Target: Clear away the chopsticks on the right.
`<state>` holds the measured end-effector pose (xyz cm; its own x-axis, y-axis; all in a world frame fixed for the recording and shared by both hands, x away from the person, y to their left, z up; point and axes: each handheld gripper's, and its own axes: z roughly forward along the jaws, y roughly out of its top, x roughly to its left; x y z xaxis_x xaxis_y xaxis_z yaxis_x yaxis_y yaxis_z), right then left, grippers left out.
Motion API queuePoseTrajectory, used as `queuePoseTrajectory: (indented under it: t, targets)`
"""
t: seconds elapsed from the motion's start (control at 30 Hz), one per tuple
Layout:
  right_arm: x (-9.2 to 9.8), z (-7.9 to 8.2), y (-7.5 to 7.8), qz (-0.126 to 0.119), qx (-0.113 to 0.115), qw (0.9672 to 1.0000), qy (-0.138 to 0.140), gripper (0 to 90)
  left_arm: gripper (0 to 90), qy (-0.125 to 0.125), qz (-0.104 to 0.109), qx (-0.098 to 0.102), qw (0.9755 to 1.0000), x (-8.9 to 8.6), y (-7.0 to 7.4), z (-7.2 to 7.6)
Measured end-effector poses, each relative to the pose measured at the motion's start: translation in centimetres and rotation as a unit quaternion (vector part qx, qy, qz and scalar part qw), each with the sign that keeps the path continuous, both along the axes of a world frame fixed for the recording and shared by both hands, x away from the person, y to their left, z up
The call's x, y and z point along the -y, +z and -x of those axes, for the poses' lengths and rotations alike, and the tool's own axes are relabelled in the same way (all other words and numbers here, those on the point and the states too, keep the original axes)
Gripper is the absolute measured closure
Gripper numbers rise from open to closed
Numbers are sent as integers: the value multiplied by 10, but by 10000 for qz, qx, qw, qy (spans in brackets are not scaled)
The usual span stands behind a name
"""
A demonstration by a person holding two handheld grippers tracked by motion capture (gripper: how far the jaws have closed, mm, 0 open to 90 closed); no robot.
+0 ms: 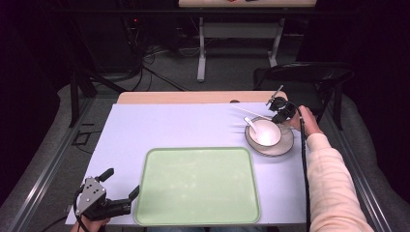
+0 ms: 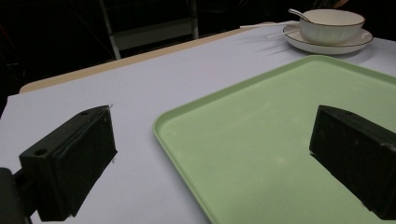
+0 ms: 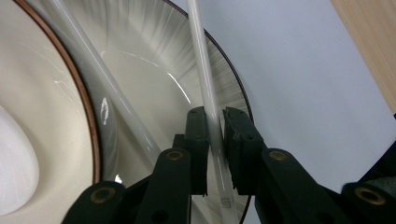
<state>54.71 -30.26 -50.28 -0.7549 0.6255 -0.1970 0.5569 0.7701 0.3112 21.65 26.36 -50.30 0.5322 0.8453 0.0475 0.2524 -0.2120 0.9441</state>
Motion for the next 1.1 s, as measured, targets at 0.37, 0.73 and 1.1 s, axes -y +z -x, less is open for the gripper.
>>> queuePoseTrajectory:
  t: [0.37, 0.73, 1.1]
  targets:
    - [-3, 1, 1, 19, 156, 9998, 139, 840, 1, 28, 11, 25, 10000, 0, 0, 0]
    - [-12, 27, 48, 67, 473, 9988, 108, 840, 1, 22, 1, 41, 10000, 0, 0, 1]
    - [-21, 53, 74, 22, 522, 9986, -42, 840, 2, 32, 4, 49, 10000, 0, 0, 1]
